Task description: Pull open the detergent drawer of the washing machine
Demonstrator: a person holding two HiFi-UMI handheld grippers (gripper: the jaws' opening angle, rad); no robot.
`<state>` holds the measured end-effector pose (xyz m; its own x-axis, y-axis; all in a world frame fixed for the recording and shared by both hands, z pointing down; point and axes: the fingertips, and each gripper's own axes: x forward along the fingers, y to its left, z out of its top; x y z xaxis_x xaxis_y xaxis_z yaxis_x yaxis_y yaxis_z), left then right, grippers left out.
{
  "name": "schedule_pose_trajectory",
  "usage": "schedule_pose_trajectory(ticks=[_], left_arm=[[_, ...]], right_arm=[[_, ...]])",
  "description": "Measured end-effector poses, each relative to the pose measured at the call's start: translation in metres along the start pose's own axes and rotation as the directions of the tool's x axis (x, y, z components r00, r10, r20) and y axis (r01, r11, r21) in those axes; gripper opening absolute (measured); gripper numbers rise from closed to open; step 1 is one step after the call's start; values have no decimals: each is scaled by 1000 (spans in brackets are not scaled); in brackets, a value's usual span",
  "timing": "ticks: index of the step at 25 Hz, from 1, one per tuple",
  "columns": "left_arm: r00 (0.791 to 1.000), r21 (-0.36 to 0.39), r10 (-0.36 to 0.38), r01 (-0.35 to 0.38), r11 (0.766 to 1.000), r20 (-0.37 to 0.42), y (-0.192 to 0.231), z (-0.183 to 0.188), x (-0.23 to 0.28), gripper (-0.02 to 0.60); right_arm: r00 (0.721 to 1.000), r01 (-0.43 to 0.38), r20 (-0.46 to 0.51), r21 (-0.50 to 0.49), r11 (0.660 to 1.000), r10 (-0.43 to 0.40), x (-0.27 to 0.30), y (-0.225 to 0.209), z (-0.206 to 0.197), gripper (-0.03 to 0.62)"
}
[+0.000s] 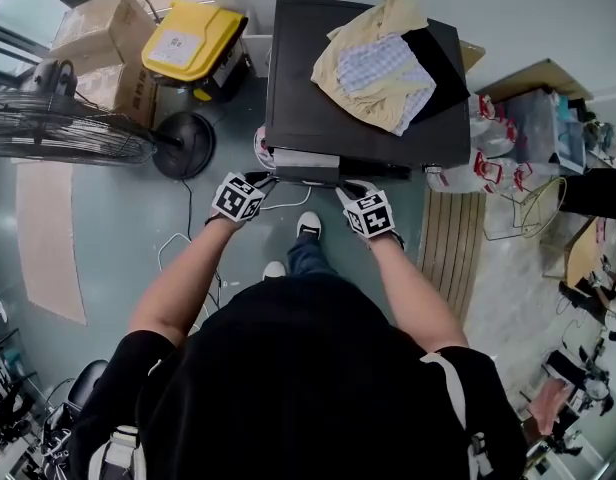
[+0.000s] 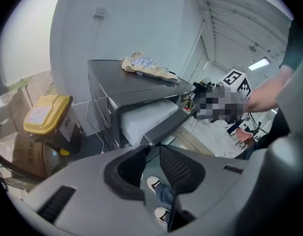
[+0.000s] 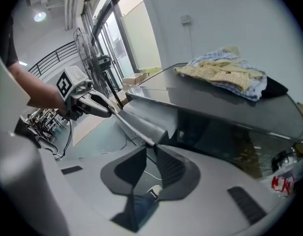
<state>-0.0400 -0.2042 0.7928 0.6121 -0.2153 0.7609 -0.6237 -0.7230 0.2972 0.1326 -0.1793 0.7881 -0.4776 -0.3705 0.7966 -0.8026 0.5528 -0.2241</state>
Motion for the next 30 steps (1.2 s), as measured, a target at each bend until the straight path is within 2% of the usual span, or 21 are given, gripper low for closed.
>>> schedule_pose_trajectory(ticks=[30], left_arm=[[997, 26, -57, 59, 998, -55, -70, -67, -26, 87]], right_arm=[[999, -13, -39, 14, 1000, 14, -35, 59, -73, 61]])
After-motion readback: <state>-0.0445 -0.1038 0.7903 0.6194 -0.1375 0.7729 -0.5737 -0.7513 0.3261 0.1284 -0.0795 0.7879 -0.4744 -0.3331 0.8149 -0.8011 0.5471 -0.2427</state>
